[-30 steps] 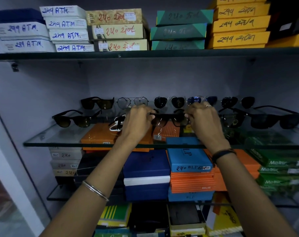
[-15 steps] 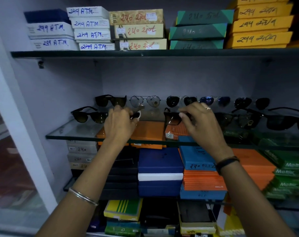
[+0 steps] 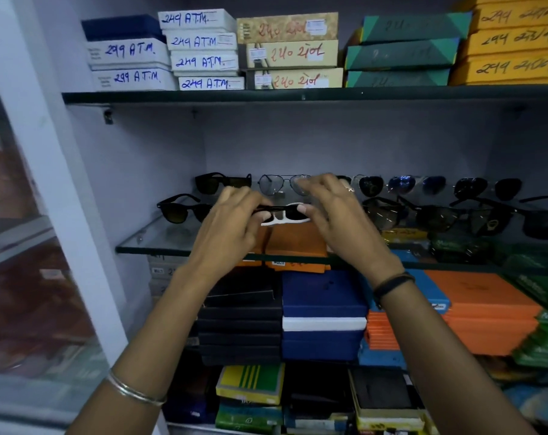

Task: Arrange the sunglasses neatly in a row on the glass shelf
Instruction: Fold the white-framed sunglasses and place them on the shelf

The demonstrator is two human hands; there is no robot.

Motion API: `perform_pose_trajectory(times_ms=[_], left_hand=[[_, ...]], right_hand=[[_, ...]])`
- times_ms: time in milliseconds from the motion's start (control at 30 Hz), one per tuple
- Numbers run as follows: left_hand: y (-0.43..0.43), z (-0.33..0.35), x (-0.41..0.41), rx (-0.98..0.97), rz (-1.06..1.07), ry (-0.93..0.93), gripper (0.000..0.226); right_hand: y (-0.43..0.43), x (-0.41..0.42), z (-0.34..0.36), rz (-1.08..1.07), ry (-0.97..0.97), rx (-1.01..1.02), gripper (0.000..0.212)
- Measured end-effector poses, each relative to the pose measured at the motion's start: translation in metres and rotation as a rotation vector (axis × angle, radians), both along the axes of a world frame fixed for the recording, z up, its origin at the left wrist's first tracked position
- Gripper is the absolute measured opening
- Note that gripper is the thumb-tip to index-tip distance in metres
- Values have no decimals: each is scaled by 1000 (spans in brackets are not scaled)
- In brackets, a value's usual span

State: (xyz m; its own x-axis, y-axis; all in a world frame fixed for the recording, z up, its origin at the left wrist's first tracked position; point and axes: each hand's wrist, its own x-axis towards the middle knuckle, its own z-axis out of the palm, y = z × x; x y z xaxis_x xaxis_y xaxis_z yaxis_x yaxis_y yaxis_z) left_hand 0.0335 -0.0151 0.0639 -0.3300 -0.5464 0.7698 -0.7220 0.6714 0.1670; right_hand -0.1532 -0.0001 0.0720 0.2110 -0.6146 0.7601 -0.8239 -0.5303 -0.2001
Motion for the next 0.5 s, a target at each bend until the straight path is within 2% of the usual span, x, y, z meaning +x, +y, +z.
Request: perform_pose_trajectory(times_ms=[100, 267, 400, 500], left_hand=[[0, 0, 4, -1, -54, 49, 13], [-1, -3, 3, 34, -127, 115, 16], [3, -1, -1, 38, -106, 281, 41], [1, 0, 0, 85, -71, 315, 38]], right_hand=[[1, -2, 3, 34, 106, 32, 24], [4, -4, 0, 19, 162, -6, 23], [3, -4, -4, 31, 55, -20, 20], [3, -4, -7, 80, -124, 12, 16]])
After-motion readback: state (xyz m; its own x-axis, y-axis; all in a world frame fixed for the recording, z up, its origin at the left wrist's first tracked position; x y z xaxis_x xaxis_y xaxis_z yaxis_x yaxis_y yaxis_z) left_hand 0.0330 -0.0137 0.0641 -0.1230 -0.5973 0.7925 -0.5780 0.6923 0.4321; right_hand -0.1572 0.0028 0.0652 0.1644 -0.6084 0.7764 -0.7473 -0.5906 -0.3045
